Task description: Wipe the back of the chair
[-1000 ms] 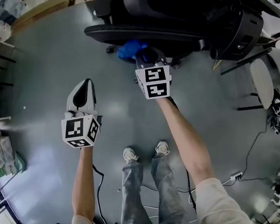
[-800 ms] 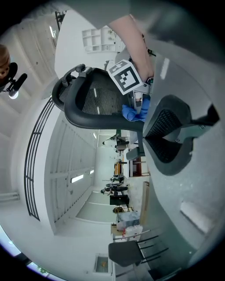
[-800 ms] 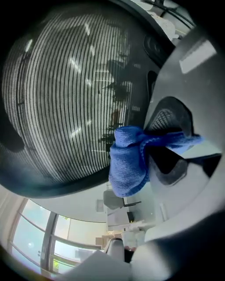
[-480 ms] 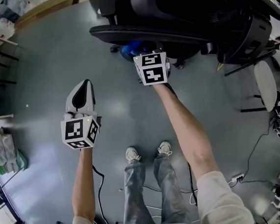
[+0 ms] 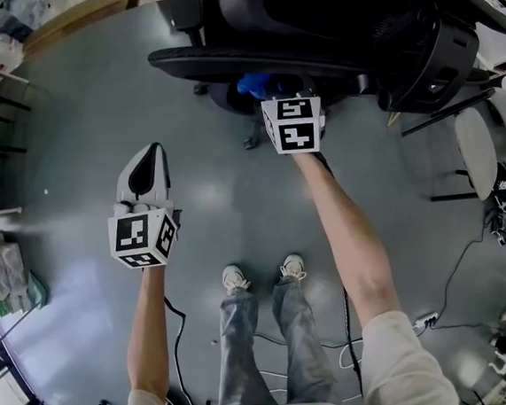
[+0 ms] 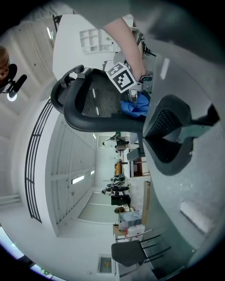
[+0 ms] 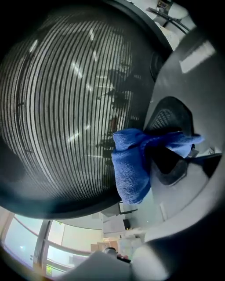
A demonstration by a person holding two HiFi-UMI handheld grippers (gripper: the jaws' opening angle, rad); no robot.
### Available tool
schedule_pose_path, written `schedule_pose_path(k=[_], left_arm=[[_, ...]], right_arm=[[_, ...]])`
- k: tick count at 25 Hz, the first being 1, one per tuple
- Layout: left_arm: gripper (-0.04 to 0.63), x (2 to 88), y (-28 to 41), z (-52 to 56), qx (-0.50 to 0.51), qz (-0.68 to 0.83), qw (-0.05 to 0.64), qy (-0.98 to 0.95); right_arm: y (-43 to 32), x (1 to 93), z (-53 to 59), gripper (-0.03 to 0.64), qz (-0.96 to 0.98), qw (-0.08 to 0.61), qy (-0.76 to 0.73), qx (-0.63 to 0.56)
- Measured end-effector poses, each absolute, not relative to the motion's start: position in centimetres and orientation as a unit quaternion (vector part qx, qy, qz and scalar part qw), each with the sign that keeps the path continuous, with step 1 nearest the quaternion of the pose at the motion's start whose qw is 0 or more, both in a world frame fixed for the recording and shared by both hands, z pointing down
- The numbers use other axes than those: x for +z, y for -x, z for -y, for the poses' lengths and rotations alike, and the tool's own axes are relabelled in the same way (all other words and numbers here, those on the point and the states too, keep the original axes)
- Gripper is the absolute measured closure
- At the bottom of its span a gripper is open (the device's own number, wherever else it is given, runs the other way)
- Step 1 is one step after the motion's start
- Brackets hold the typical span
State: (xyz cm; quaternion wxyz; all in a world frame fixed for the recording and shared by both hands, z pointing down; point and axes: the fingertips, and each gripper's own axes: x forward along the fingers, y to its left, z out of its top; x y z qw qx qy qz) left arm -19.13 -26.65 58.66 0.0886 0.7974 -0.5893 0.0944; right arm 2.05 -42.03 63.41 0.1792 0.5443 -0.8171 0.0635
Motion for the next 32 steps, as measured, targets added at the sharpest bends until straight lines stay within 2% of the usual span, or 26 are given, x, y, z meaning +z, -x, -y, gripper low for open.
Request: schedule_pose_path(k=[15, 24, 32], left_arm=[[0.591, 58.0, 16.2, 27.3, 0.093, 0.572, 0.084, -0.811], [0.591, 57.4, 14.8, 26.9, 0.091, 0.565, 0.085, -0.816], [0.591, 56.3, 13.5, 25.3, 0.09, 0.557, 0.085, -0.822]], right_arm=[[-11.5, 62.9, 41.7, 0.546, 0.774, 0.191, -0.602, 0.054], [-12.9, 61.7, 39.6, 0.546, 0.771, 0.166, -0.612, 0.062], [-12.7, 58.3, 33.0, 0.546, 0.788, 0.129, -0.601, 0.037]])
